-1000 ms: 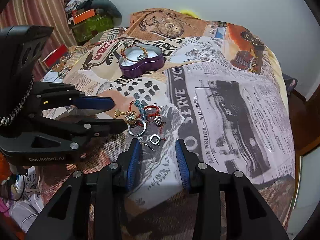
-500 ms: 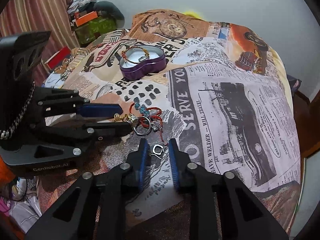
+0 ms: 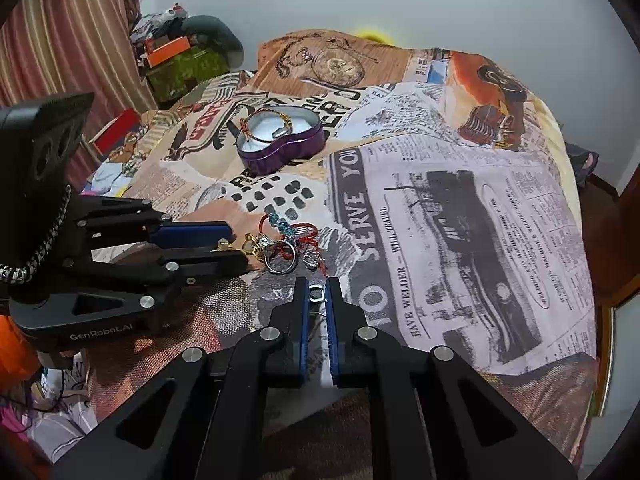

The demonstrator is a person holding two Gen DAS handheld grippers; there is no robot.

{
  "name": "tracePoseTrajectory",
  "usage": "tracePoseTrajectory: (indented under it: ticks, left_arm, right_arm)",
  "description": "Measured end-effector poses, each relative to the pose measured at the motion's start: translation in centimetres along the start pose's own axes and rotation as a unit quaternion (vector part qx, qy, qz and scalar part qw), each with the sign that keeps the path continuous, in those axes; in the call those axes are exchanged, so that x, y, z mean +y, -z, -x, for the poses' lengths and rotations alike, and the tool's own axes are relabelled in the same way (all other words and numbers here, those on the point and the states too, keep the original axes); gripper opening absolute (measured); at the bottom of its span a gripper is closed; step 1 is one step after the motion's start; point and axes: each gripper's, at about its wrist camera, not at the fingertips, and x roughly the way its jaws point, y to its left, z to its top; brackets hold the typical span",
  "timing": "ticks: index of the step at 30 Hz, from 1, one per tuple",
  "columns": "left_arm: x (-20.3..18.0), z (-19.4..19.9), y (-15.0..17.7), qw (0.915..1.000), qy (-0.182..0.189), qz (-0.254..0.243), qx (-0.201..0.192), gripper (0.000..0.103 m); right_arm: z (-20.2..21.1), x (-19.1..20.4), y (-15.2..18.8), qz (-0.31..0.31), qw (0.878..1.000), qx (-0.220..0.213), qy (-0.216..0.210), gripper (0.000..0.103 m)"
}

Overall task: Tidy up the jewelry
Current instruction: 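Close the left tool on a gold ring while the right tool grasps a small silver ring, then carry both rings with both tools over the heart tin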

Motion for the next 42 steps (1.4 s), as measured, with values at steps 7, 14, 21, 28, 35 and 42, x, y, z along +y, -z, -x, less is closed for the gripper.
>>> tracePoseTrajectory:
  ticks: [7,14,21,28,35,42]
  left_arm:
    - [0.3,1.1,0.7,0.9999,-0.012,0.003,-0.005,0.025]
    - [1.1,1.8,0.9,0.9997,-0.015,0.015,-0.011,0.025]
    - [1.7,2.0,1.0,0.9995,-0.018,0.021,-0.012,0.025]
    - [2.0,2.4,0.7,0.9993,-0.02,0.026,-0.019,0.025]
    - [1.8,3.7,0.1,0.9987,-0.027,0.024,-0.036,0.025]
    - [1.9,5.7,-1.2,0.997,-0.04,0.017,-0.065,0.025]
  right_arm:
    - [0.6,-0.5,-0.2,-0.019,1.0,0.009,-0.02,0.011]
    - [-1.0,0.1,-1.4,0.0,1.0,0.014,0.001,0.021]
    - [-2.9,0.3,-1.9,0.013,1.0,0.021,0.008,0.021]
    - [-1.7,0.7,-2.3,0.014,1.0,0.005,-0.001,0.012]
    - [1.4,0.7,-3.8,0.009,0.999,-0.035,-0.003,0.012]
    - [3.8,1.6,-5.9,0.023,0.997,-0.071,0.002,0.012]
